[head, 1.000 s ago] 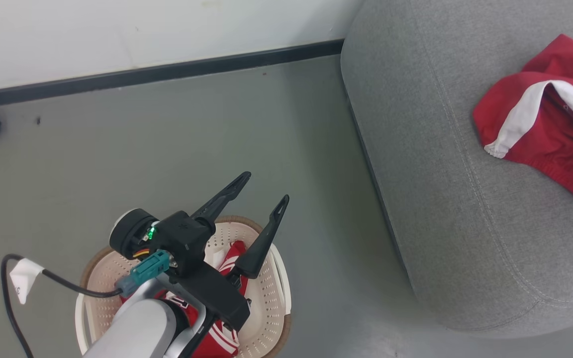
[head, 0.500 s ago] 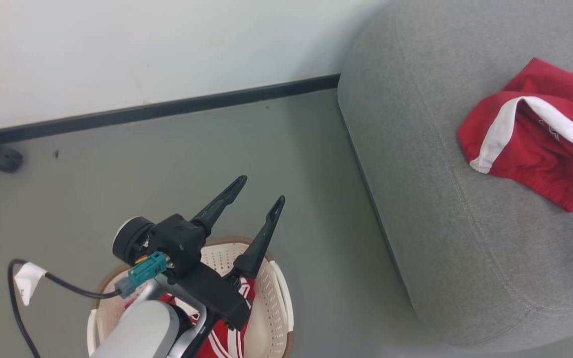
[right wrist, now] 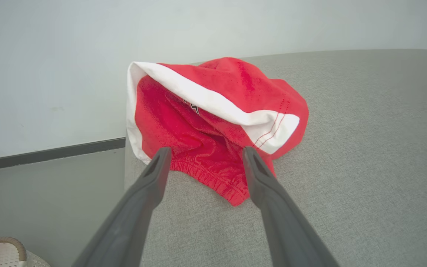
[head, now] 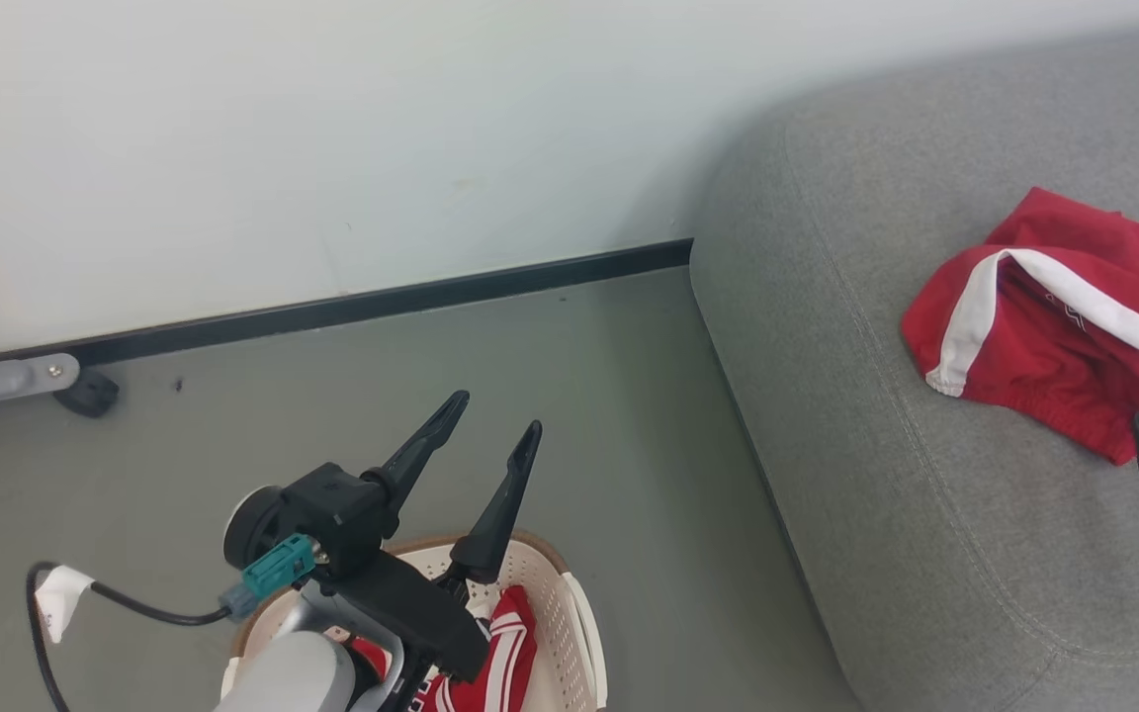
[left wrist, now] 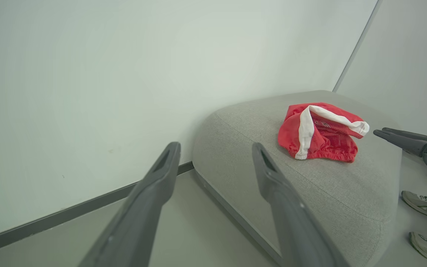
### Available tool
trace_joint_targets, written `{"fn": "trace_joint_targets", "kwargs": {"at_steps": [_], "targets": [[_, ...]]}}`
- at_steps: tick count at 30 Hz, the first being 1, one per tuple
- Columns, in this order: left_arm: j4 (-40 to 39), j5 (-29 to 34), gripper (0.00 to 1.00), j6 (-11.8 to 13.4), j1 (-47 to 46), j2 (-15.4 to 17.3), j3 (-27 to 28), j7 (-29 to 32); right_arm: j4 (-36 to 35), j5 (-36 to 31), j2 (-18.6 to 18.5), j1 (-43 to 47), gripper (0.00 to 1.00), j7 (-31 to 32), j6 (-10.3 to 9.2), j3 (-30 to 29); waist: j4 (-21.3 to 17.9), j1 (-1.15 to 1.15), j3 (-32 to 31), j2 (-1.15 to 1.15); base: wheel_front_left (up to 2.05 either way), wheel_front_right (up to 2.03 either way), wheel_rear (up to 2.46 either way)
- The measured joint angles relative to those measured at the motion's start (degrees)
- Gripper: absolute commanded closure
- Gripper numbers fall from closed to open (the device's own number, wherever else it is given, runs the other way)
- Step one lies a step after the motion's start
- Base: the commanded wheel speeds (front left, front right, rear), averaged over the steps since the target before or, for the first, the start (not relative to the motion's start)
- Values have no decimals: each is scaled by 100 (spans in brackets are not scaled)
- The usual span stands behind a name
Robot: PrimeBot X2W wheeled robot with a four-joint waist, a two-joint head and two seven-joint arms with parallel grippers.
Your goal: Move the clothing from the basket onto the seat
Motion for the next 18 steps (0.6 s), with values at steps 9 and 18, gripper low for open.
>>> {"fn": "trace_joint_targets", "kwargs": {"at_steps": [9,18], "targets": [[194,-124,0,100,316,3,196,-163,-858,-83,11,347,0,-47,-110,-19,310,1,-410,0,0,0,0],[214,-176,0,255,672,143,433,-304,-1819,-102,66,823,0,-52,-208,-180,787,1,-768,0,0,0,0]]}}
